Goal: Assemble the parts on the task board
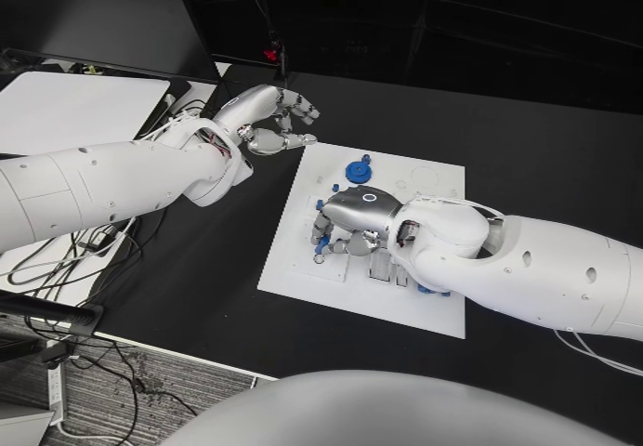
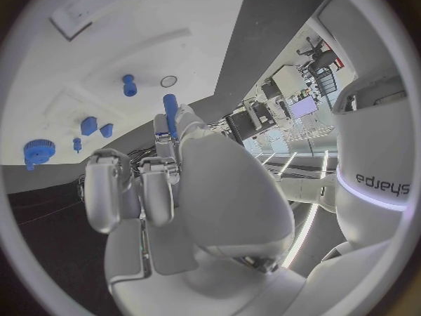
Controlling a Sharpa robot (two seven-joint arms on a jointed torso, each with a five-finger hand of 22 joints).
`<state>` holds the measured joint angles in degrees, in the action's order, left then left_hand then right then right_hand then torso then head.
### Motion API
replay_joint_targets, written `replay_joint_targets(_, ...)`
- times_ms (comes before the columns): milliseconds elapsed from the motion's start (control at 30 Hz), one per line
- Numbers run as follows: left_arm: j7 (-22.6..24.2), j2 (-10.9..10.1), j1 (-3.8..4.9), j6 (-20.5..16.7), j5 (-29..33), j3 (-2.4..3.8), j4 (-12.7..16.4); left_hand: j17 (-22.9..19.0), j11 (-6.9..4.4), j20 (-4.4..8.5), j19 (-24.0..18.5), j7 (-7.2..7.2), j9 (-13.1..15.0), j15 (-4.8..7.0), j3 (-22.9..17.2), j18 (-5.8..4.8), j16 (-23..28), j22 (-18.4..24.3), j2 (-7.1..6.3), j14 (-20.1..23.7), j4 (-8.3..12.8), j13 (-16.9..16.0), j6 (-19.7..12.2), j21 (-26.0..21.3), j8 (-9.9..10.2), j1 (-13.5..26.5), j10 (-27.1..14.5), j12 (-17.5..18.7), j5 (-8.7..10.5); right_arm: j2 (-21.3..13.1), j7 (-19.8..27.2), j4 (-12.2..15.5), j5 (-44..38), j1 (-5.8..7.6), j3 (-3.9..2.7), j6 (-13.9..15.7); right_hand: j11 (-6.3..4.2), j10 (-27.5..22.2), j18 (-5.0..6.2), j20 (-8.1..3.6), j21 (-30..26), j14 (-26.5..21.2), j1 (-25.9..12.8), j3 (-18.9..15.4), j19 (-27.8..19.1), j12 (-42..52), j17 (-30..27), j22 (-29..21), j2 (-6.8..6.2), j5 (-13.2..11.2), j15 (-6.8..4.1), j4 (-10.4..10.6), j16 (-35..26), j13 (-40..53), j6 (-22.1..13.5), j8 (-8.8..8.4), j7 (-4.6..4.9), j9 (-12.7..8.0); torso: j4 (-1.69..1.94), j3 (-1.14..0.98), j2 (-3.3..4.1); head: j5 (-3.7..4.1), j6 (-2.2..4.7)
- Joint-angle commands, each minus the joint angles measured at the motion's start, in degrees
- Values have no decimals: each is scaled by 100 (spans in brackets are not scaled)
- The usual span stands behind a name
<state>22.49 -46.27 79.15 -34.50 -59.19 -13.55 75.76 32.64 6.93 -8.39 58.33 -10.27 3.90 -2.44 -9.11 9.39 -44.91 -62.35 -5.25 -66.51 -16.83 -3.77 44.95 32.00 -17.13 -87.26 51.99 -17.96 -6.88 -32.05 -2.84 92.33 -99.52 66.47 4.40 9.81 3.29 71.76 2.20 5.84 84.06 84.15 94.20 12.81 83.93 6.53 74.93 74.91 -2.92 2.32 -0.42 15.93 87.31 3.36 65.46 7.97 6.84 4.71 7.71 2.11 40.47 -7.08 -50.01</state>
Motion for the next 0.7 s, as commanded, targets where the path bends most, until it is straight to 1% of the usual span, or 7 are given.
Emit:
replay_joint_targets(33, 43, 10, 9, 18, 27, 5, -1, -8, -5, -2, 53, -4, 5, -7, 34, 102, 33, 8, 40, -32, 7, 5, 32, -12, 10, 11, 27, -19, -19, 54, -23, -33, -258, -21, -3, -358, 13, 14, -27, -38, -7, 410, 51, 37, 186, -29, 565, 1084, 16, 40, -29, -8, 33, 8, 48, 6, 8, 10, -2, -5, 0, 16, 1)
replay_joint_targets(167, 44, 14, 9, 21, 27, 5, -5, -8, -5, -2, 53, -4, 5, -7, 34, 102, 33, 8, 40, -32, 7, 5, 32, -12, 10, 11, 27, -19, -19, 105, 13, -88, -280, -58, -3, -348, 14, 14, -27, -38, -6, 409, 51, 38, 186, -31, 559, 1085, 16, 40, -29, -8, 32, 8, 48, 5, 8, 10, 2, -7, 4, 20, 1)
replay_joint_targets(233, 41, 12, 9, 22, 27, 5, -6, -8, -5, -2, 53, -4, 5, -7, 34, 102, 33, 8, 40, -32, 7, 5, 32, -12, 10, 11, 27, -19, -19, 118, 34, -106, -284, -72, -3, -328, 15, 13, -26, -38, -7, 409, 51, 38, 185, -34, 558, 1084, 16, 40, -28, -8, 32, 8, 47, 5, 9, 9, 3, -2, 2, 37, 1)
replay_joint_targets(300, 39, 9, 9, 19, 27, 5, -6, -8, -5, -2, 53, -4, 5, -7, 34, 102, 33, 8, 40, -32, 7, 5, 32, -12, 10, 11, 27, -19, -19, 129, 55, -120, -287, -83, -3, -303, 16, 12, -26, -37, -10, 409, 51, 39, 184, -38, 558, 1082, 16, 40, -27, -8, 31, 8, 46, 3, 10, 9, 1, 0, 2, 32, 1)
replay_joint_targets(467, 39, 7, 9, 15, 27, 5, -3, -9, -5, -2, 56, -3, 5, -6, 36, 102, 33, 8, 40, -33, 8, 6, 33, -16, 11, 11, 28, -19, -21, 143, 70, -141, -291, -98, -3, -264, 20, 10, -27, -36, -8, 409, 51, 44, 185, -50, 558, 1084, 20, 40, -25, -9, 31, 7, 43, -2, 14, 7, -1, 2, 4, 56, 1)
replay_joint_targets(533, 40, 10, 9, 16, 27, 5, -2, -9, -5, -2, 56, -3, 5, -6, 36, 102, 33, 8, 40, -33, 8, 6, 33, -16, 11, 11, 28, -19, -21, 155, 61, -152, -291, -100, -3, -281, 21, 9, -27, -35, -7, 409, 51, 46, 185, -55, 558, 1085, 21, 40, -23, -9, 31, 7, 42, -3, 15, 6, -2, 2, 3, 53, 1)
replay_joint_targets(700, 45, 14, 9, 13, 27, 5, -2, -9, -5, -2, 56, -3, 5, -6, 36, 102, 33, 8, 40, -33, 8, 6, 33, -16, 11, 11, 28, -19, -21, 200, 27, -173, -379, -106, -3, -305, 29, 0, -27, -30, -10, 410, 55, 60, 184, -86, 565, 1084, 26, 41, -16, -13, 33, 7, 31, -17, 23, 1, -4, 1, 4, 102, 1)
